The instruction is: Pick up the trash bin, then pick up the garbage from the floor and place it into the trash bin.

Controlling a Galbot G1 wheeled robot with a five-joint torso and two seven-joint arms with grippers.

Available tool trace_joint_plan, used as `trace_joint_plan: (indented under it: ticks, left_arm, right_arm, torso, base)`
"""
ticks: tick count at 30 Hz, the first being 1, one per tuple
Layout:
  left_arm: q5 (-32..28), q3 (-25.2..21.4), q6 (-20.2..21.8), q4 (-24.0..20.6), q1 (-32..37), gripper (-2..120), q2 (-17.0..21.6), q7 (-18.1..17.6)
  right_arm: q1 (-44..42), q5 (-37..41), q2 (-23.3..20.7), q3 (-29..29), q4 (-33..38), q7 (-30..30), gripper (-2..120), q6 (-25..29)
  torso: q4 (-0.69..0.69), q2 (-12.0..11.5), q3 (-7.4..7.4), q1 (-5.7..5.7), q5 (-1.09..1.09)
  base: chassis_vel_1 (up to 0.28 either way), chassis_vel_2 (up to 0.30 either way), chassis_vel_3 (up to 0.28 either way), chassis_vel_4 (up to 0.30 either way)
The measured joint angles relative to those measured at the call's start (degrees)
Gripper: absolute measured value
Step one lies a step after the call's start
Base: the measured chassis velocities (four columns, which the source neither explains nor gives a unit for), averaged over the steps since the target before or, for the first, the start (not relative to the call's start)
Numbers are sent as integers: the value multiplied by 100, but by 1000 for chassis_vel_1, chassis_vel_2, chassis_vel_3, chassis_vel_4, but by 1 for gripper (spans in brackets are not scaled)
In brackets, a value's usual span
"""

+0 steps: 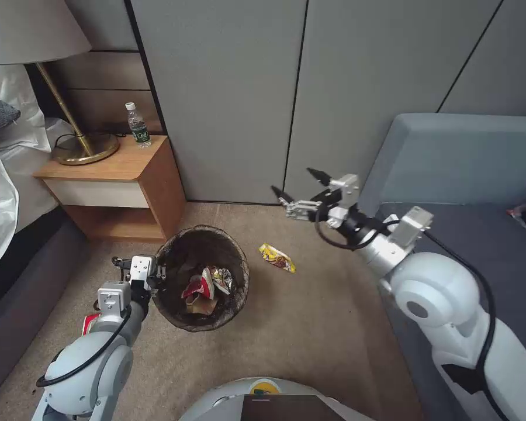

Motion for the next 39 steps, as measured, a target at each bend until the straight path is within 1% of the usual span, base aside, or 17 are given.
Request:
trace_joint_plan:
  ticks: [2, 3, 4, 7, 8, 9, 10, 12, 13, 14, 15, 16, 19, 20, 24, 28, 39]
  left_arm:
    - [-9, -19, 0, -57, 10, 3, -7, 0]
    - [-10, -34, -6, -89, 13, 3, 9, 2]
    - [-10, -34, -6, -89, 13, 3, 9, 2]
    - [-4, -87, -28, -131, 31, 3, 69, 5]
    - [-8, -95, -30, -136, 32, 3, 80, 6]
    - [-15, -102, -34, -151, 31, 3, 93, 8]
    - [-15, -102, -34, -151, 31, 3, 93, 8]
    - [-40, -108, -36, -183, 23, 3, 110, 13]
    - [-56, -109, -36, -193, 20, 3, 117, 14]
    - [-69, -115, -37, -209, 21, 3, 121, 16]
    - [-69, -115, -37, -209, 21, 3, 121, 16]
    - [-79, -136, -37, -223, 22, 3, 129, 24]
    - [-89, -216, -49, -234, 24, 3, 145, 78]
    - [-89, -216, -49, -234, 24, 3, 145, 78]
    - [-126, -283, -63, -232, 15, 3, 154, 118]
    - [-131, -303, -68, -224, 10, 3, 183, 168]
    - [-88, -261, -84, -204, -7, 3, 192, 212]
  right_arm:
    - [-413, -313, 115, 283, 33, -6, 100, 122]
    - [-850, -601, 241, 521, 73, -67, 100, 265]
    - [-850, -601, 241, 521, 73, -67, 100, 265]
    - [-1654, -1179, 687, 870, 153, -144, 100, 688]
    - [-1757, -1284, 782, 913, 156, -158, 100, 772]
    - [-1982, -1522, 1040, 1009, 156, -206, 100, 967]
    - [-1982, -1522, 1040, 1009, 156, -206, 100, 967]
    - [-2382, -2133, 1549, 1133, 106, -319, 100, 1423]
    - [-2614, -2462, 1797, 1166, 41, -380, 100, 1634]
    - [-2789, -2709, 1990, 1195, -12, -433, 100, 1814]
    - [-2789, -2709, 1990, 1195, -12, -433, 100, 1814]
    - [-2974, -2946, 2189, 1229, -71, -499, 100, 2026]
    - [-3362, -3373, 2604, 1279, -213, -621, 100, 2530]
    - [-3362, -3373, 2604, 1279, -213, -621, 100, 2530]
    - [-3656, -3672, 2991, 1283, -354, -759, 100, 3037]
    - [-3816, -3774, 3193, 1297, -424, -916, 100, 3279]
    - [-3942, -3759, 3281, 1429, -430, -1090, 100, 3382]
  torso:
    - [-1, 0, 0, 0, 1]
    - [-1, 0, 0, 0, 1]
    - [-1, 0, 0, 0, 1]
    - [-1, 0, 0, 0, 0]
    - [-2, 0, 0, 0, 1]
    - [2, 0, 0, 0, -1]
    - [2, 0, 0, 0, -1]
    - [5, 0, 0, 0, -3]
    - [-5, 0, 0, 0, 0]
    - [0, 0, 0, 0, 1]
    - [0, 0, 0, 0, 1]
    - [-4, 0, 0, 0, -2]
    - [1, 0, 0, 0, -2]
    - [1, 0, 0, 0, -2]
    - [0, 0, 0, 0, -2]
    - [0, 0, 0, 0, -2]
    - [0, 0, 0, 0, -1]
  base:
    - [0, 0, 0, 0]
    - [0, 0, 0, 0]
    - [0, 0, 0, 0]
    - [0, 0, 0, 0]
    - [0, 0, 0, 0]
    - [0, 0, 0, 0]
    - [0, 0, 0, 0]
    - [0, 0, 0, 0]
    - [0, 0, 0, 0]
    - [0, 0, 0, 0]
    - [0, 0, 0, 0]
    - [0, 0, 0, 0]
    - [0, 0, 0, 0]
    - [0, 0, 0, 0]
    - [0, 0, 0, 0]
    - [0, 0, 0, 0]
    - [0, 0, 0, 0]
